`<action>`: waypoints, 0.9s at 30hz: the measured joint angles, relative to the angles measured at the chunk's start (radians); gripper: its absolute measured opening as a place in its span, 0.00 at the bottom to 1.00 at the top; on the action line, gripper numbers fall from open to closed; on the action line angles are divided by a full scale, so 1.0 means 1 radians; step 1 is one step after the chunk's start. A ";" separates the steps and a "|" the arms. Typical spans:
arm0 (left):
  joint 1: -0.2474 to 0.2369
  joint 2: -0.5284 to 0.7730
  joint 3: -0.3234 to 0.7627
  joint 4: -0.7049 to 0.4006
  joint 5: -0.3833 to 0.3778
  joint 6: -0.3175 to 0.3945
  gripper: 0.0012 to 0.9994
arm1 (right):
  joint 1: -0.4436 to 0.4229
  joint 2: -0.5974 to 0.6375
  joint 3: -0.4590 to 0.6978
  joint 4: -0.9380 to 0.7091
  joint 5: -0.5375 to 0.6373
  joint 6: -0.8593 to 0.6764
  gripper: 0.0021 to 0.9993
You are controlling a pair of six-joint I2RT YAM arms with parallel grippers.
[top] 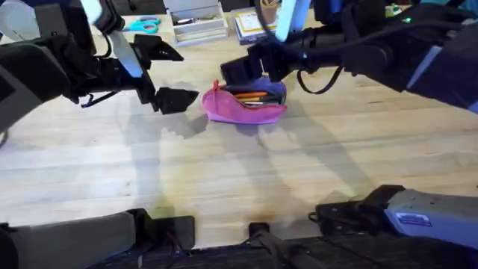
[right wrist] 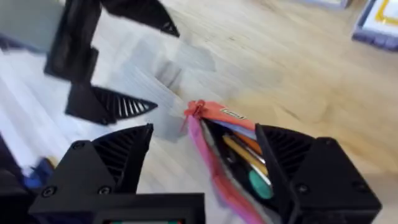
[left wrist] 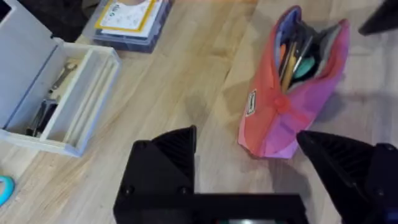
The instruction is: Unzip the bag, pick up the pens from the table one at a time and place them inside, then zip the bag closed.
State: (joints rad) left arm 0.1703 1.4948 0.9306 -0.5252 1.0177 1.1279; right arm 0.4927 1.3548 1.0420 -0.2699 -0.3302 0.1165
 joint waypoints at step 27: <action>0.032 0.000 0.000 -0.138 -0.122 0.227 0.99 | 0.076 0.236 0.000 0.242 0.016 0.223 1.00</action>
State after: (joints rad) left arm 0.2020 1.4948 0.9306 -0.6636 0.8955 1.3552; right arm 0.5684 1.5913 1.0420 -0.0278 -0.3145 0.3397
